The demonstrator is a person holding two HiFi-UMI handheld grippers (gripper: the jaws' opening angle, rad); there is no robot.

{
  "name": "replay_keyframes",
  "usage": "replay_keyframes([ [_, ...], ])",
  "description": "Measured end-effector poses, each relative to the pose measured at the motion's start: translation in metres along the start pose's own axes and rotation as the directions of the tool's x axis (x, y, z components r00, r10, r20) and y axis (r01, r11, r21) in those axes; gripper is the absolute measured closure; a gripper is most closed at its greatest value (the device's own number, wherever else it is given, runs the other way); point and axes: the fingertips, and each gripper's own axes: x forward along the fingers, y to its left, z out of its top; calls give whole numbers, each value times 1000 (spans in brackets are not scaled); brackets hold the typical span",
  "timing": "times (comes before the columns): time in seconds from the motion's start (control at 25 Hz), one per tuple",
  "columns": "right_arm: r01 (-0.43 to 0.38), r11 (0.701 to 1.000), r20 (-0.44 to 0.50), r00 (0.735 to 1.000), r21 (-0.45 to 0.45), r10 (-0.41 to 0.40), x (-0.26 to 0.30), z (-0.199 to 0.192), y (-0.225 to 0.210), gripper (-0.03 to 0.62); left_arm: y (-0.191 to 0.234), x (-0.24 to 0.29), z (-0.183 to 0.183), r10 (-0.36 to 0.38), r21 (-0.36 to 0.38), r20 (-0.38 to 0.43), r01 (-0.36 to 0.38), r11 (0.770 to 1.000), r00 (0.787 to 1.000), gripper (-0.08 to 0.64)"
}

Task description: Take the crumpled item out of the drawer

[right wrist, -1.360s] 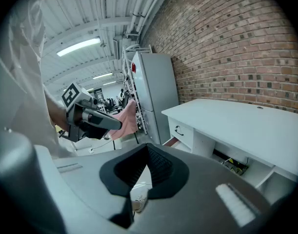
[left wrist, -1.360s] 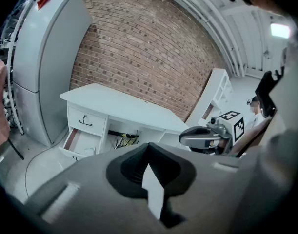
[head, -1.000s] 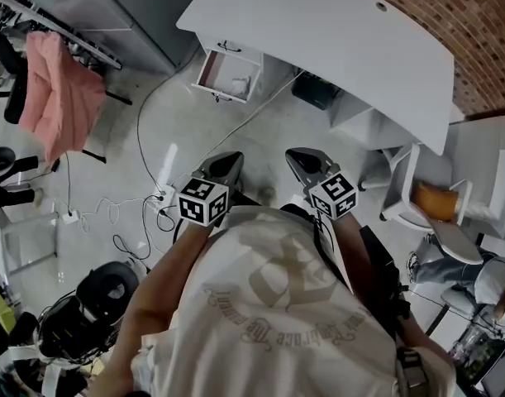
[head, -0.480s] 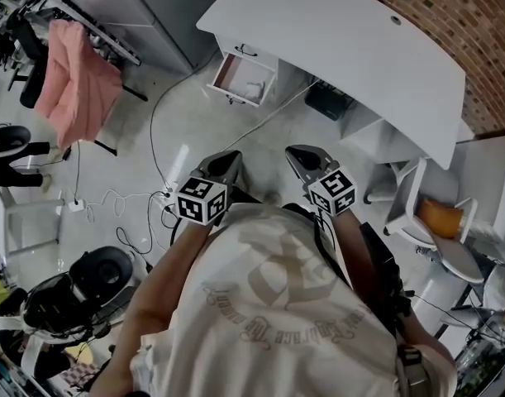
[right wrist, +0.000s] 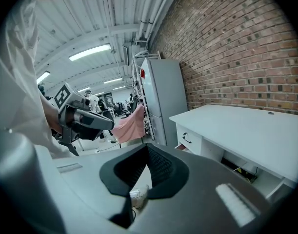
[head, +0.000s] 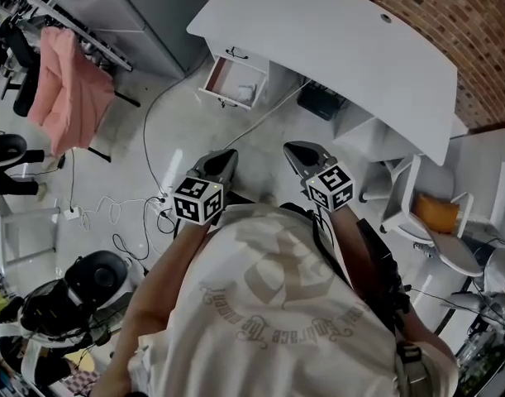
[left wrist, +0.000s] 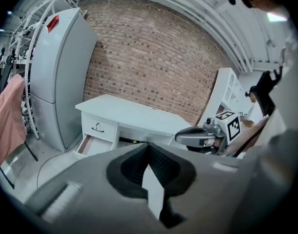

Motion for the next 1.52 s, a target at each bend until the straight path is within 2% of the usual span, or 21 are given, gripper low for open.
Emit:
replay_keyframes([
  [0.28,43,999,-36,998,28,-42,17,-3,-9,584,22,12,-6,-26,-19,-38,25,999,999,557],
  [0.48,85,995,-65,994,47,-82,33,-3,-29,584,30,32,-1,-99,18,-70,101,995,993,557],
  [0.72,143,987,-84,987,68,-137,65,13,-45,584,83,41,20,-110,-5,-84,110,994,990,557],
  [1.12,228,970,-141,967,86,-214,128,39,-58,584,140,52,49,-213,13,-118,216,976,970,557],
  [1.32,233,970,-180,959,70,-218,171,51,-51,584,186,42,57,-217,-7,-120,218,976,969,557],
  [1.52,215,976,-207,957,35,-203,212,67,-47,584,237,29,65,-182,-42,-98,178,983,979,557],
])
